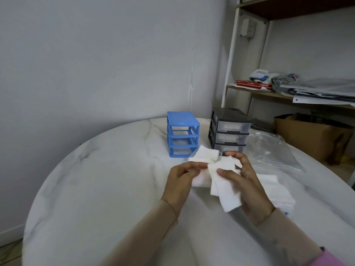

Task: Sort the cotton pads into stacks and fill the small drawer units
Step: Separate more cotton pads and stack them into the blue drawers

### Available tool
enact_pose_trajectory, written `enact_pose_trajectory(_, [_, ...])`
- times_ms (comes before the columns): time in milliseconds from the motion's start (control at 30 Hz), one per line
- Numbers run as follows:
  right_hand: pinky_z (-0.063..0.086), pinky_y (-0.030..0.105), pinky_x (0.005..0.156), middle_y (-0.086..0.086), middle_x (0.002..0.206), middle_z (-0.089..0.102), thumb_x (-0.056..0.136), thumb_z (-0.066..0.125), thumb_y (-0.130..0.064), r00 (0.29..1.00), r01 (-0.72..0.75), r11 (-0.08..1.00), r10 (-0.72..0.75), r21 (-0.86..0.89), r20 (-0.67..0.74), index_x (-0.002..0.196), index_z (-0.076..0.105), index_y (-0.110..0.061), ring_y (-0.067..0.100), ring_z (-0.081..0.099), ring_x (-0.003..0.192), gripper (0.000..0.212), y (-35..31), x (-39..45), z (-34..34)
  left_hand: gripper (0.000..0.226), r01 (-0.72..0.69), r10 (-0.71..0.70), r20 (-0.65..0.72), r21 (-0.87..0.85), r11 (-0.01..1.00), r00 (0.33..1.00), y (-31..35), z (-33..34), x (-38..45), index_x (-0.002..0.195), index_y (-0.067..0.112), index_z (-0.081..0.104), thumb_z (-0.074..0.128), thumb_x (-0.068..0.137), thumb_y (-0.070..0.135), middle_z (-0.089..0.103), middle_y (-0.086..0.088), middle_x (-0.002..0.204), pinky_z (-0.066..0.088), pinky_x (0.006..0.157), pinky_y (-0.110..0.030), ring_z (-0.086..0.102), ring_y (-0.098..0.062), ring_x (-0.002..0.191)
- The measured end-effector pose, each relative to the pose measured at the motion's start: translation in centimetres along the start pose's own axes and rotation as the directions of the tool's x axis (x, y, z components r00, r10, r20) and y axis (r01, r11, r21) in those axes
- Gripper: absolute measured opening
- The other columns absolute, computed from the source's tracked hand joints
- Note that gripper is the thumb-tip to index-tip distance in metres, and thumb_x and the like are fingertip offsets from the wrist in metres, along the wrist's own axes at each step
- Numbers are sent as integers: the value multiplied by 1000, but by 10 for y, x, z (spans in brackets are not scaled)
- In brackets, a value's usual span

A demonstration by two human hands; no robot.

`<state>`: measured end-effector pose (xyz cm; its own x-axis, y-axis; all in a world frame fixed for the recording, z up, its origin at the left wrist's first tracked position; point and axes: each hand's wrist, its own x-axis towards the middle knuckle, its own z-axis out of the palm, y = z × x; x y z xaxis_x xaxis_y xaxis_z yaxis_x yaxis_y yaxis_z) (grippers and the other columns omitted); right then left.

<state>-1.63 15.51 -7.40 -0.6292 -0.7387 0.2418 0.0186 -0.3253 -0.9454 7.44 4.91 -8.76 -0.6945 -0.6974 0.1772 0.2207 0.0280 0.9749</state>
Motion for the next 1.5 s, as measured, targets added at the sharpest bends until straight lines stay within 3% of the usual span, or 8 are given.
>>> enact_pose_trajectory(200, [49, 18, 50, -3, 75, 68, 83, 56, 7, 1000, 3, 1000, -2, 10, -21, 101, 47, -20, 4, 64, 60, 34, 1, 0, 2, 25, 83, -77, 103, -57, 995, 992, 4, 6, -3, 80, 13, 74, 65, 75, 36, 73, -2, 90, 51, 85, -29, 66, -15, 88])
enact_pose_trajectory(400, [48, 16, 50, -6, 72, 68, 82, 59, 5, 1000, 2, 997, -1, -82, 11, 97, 48, -16, 1, 63, 60, 28, 6, 2, 1, 10, 4, -4, 6, 22, 1000, 1000, 3, -1, 2, 87, 3, 73, 64, 83, 6, 70, 4, 76, 50, 68, -11, 63, -2, 71])
enact_pose_trajectory(600, [51, 17, 61, -7, 83, 69, 82, 64, -8, 998, -2, 982, 12, -187, 56, 96, 61, -14, 5, 66, 74, 15, 12, 2, 1, 9, 5, -8, -95, -27, 1000, 995, 8, -4, 4, 77, 5, 70, 64, 84, 7, 66, -4, 77, 49, 65, -15, 59, -8, 68])
enact_pose_trajectory(733, [47, 17, 47, -3, 79, 64, 85, 62, -10, 996, -8, 965, 32, -262, 89, 90, 60, -12, 5, 62, 64, 6, 11, 1, -2, 15, 16, -33, -176, -96, 995, 984, 12, -9, 6, 72, 12, 69, 63, 85, 6, 68, 7, 68, 52, 76, -23, 61, -9, 72])
enact_pose_trajectory(967, [44, 14, 58, 1, 92, 64, 91, 48, 5, 994, 97, 948, -81, -302, 67, 97, 63, -16, 9, 57, 73, 27, 6, 3, -8, 17, 2, -39, -278, -131, 991, 960, 16, -13, 7, 74, 16, 66, 60, 87, 8, 66, 6, 73, 48, 74, -22, 58, -9, 75])
enact_pose_trajectory(1233, [42, 14, 63, -13, 73, 65, 79, 70, -17, 990, 94, 931, -125, -353, -64, 76, 67, -18, 3, 56, 67, 5, 7, 5, -8, 21, -25, 22, -65, -45, 999, 998, 14, -7, 2, 67, 11, 65, 58, 87, 7, 64, 12, 60, 47, 64, -14, 58, 1, 60])
enact_pose_trajectory(1333, [37, 10, 52, -17, 53, 55, 79, 70, -12, 982, 118, 913, -166, -390, -92, 61, 56, -16, -2, 48, 52, 23, 8, 5, -9, 20, -33, 32, -24, -34, 999, 999, 11, -4, 1, 72, 11, 68, 57, 88, 4, 66, 10, 66, 47, 65, -13, 59, 0, 64])
enact_pose_trajectory(1500, [41, 12, 49, -12, 58, 59, 82, 66, -10, 971, 127, 963, -170, -236, -169, 69, 60, -10, -1, 52, 53, 14, 2, 5, -7, 34, -72, 69, 30, 90, 993, 997, 2, -4, 3, 87, 20, 65, 50, 86, -11, 66, -6, 98, 51, 73, -19, 62, -16, 88])
